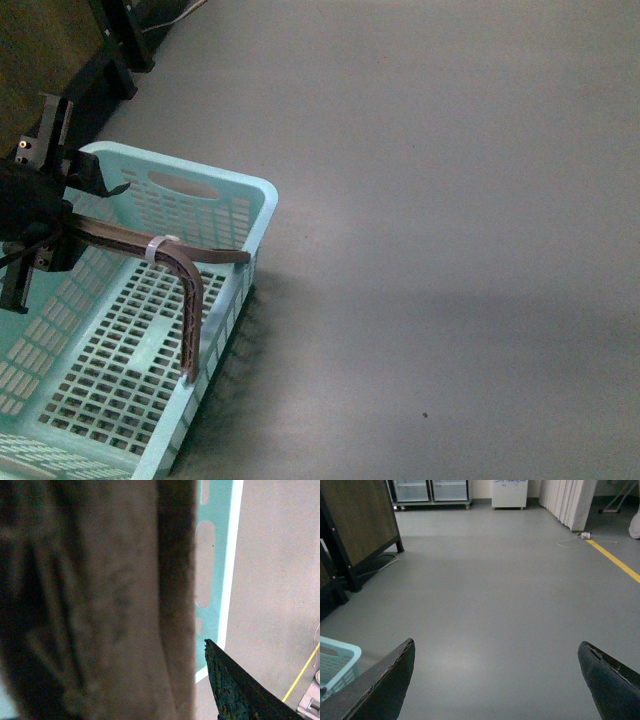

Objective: Pick lemon and mango into basket

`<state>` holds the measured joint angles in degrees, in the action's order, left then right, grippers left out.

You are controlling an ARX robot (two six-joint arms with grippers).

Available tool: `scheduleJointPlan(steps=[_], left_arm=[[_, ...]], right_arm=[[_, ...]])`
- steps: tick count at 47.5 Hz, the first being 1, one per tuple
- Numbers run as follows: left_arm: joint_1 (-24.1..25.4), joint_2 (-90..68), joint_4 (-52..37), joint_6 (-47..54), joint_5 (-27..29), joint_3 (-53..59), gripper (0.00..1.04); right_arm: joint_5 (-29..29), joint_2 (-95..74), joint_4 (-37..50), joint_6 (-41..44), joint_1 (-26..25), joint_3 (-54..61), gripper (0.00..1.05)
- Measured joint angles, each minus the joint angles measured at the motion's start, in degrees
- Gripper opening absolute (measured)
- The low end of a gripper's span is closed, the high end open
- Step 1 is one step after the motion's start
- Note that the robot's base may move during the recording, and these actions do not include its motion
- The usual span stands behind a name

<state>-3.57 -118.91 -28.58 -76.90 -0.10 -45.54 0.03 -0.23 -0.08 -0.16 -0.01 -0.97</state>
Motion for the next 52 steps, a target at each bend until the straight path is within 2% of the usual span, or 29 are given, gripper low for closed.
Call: scheduleJointPlan(steps=[12,24,34,52], left_arm=[[0.22,17.62,4.46,-3.23,0.11,7.37,0.29],[-0.42,42.86,16.46,-8.57,-0.02,9.22,0.28],[-3.61,59.78,27.23,-12.7,0.83,4.55,0.28],[-5.33,68.76,36.09,-14.91,3.06,-3.5,0.28]], right_arm=[[0.0,0.0,0.0,0.0,0.0,0.0,0.96],[0.0,0.0,0.0,0.0,0.0,0.0,0.96],[0.0,0.0,0.0,0.0,0.0,0.0,0.96],[0.0,0.0,0.0,0.0,0.0,0.0,0.96]])
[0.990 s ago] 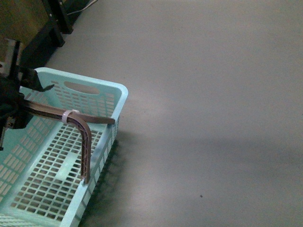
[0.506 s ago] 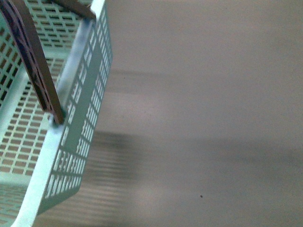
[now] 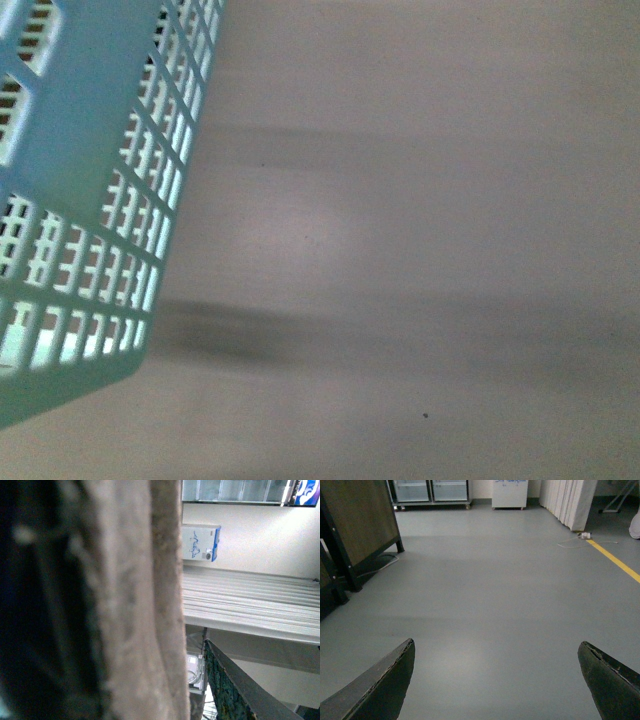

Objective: Pick lemon and mango into basket

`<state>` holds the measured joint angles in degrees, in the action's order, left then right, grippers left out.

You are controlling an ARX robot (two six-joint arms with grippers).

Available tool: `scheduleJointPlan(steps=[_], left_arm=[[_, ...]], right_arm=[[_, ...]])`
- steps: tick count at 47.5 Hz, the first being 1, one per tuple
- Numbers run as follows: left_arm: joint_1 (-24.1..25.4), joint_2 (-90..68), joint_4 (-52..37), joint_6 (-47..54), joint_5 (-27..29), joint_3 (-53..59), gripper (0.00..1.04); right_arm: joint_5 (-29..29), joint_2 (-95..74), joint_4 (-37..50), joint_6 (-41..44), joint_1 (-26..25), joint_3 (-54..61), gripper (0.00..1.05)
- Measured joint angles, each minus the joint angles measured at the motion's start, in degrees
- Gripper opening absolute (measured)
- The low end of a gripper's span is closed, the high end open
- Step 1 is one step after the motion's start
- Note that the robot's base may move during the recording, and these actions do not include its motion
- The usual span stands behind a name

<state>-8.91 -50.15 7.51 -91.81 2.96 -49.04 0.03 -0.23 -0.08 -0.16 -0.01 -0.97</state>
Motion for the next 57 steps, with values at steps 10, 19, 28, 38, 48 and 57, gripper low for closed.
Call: scheduleJointPlan(steps=[10,19,28,38,48,57], left_arm=[[0.0,0.5,0.22,0.66,0.48,-0.61,0.28],[0.0,0.5,0.39,0.63,0.26,-0.61,0.28],[0.0,0.42,0.48,0.66,0.31,-0.61,0.28],[0.0,0.42,0.48,0.63,0.26,-0.61,0.28],[0.0,0.44,0.48,0.66,0.28,-0.61,0.28],[0.0,0.42,0.48,0.63,0.28,-0.66,0.28]], right_arm=[[0.0,0.0,0.0,0.0,0.0,0.0,0.96],[0.0,0.0,0.0,0.0,0.0,0.0,0.96],[-0.02,0.0,0.0,0.0,0.0,0.0,0.96],[-0.02,0.0,0.0,-0.02,0.0,0.0,0.96],[0.0,0.0,0.0,0.0,0.0,0.0,0.96],[0.0,0.0,0.0,-0.02,0.0,0.0,0.96]])
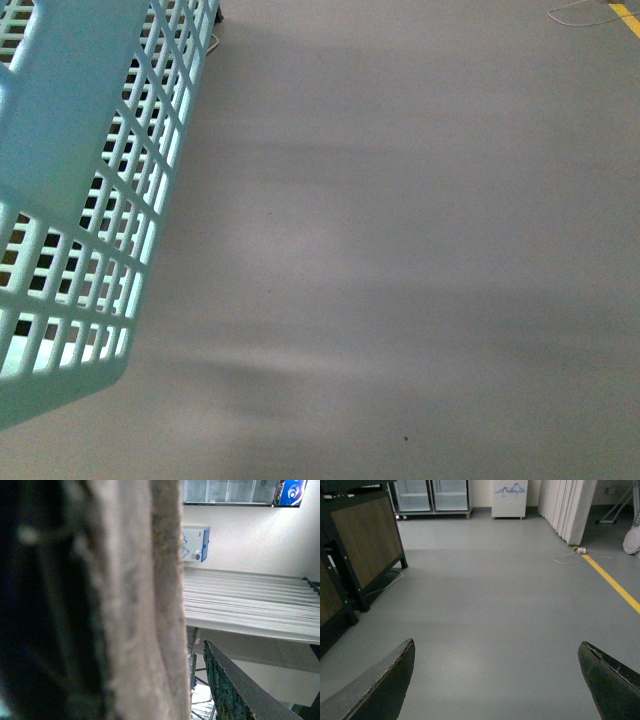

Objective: Pick lemon and mango into basket

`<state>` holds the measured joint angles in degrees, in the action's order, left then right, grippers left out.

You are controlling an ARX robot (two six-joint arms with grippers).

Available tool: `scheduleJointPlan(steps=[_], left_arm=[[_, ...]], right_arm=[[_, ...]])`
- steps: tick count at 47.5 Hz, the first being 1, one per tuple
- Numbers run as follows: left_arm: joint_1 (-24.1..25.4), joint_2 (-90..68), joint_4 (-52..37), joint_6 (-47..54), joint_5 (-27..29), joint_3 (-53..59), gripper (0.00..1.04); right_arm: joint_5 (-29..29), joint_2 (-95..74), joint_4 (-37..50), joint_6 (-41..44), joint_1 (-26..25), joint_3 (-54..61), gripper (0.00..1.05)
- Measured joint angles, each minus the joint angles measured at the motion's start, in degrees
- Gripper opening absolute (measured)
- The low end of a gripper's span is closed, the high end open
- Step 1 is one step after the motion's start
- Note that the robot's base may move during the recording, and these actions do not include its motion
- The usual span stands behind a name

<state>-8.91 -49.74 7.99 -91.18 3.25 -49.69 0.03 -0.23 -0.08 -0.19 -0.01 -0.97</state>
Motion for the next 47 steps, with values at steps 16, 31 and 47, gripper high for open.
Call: scheduleJointPlan(steps=[16,31,47], left_arm=[[0.0,0.0,0.0,0.02,0.0,0.0,0.28],[0.0,0.0,0.0,0.02,0.0,0.0,0.28],[0.0,0.02,0.0,0.02,0.0,-0.02,0.28]], right_arm=[[-0.02,0.0,0.0,0.02,0.0,0.0,0.96],[-0.04,0.0,0.0,0.02,0.0,0.0,0.96],[0.0,0.0,0.0,0.0,0.0,0.0,0.96]])
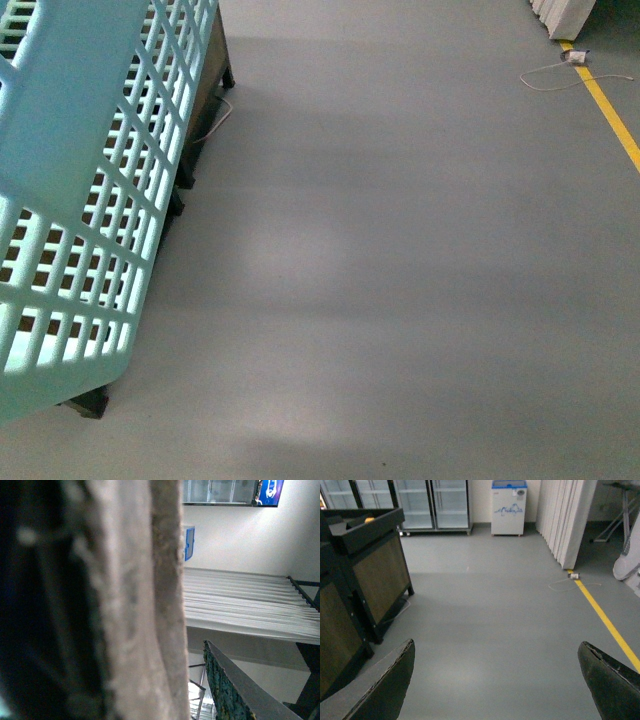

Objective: Pick lemon and mango into basket

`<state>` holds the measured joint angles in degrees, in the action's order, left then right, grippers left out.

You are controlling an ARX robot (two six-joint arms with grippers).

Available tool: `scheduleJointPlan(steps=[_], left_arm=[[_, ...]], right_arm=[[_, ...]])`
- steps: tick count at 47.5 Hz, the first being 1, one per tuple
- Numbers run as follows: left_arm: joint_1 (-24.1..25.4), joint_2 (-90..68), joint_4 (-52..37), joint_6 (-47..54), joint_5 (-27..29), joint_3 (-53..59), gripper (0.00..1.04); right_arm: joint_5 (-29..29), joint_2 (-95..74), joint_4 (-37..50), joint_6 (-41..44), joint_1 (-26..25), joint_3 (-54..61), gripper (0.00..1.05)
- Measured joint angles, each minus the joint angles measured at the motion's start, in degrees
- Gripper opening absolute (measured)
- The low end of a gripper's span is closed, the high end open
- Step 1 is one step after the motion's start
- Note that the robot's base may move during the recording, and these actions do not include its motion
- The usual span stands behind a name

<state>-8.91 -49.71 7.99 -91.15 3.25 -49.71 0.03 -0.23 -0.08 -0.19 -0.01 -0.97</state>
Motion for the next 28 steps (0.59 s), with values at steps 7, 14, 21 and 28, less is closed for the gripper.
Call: scheduleJointPlan(steps=[7,14,21,28], left_arm=[[0.0,0.0,0.0,0.0,0.0,0.0,0.28],[0.0,0.0,0.0,0.0,0.0,0.0,0.28],[0.0,0.0,0.0,0.0,-0.02,0.0,0.28],[0.0,0.0,0.0,0.0,0.02,-0.11,0.28]], right_arm=[[0.0,0.0,0.0,0.02,0.0,0.0,0.96],[-0.02,0.0,0.0,0.02,0.0,0.0,0.96],[0.0,0.0,0.0,0.02,0.0,0.0,0.96],[-0.09,0.0,0.02,0.04,0.0,0.0,0.96]])
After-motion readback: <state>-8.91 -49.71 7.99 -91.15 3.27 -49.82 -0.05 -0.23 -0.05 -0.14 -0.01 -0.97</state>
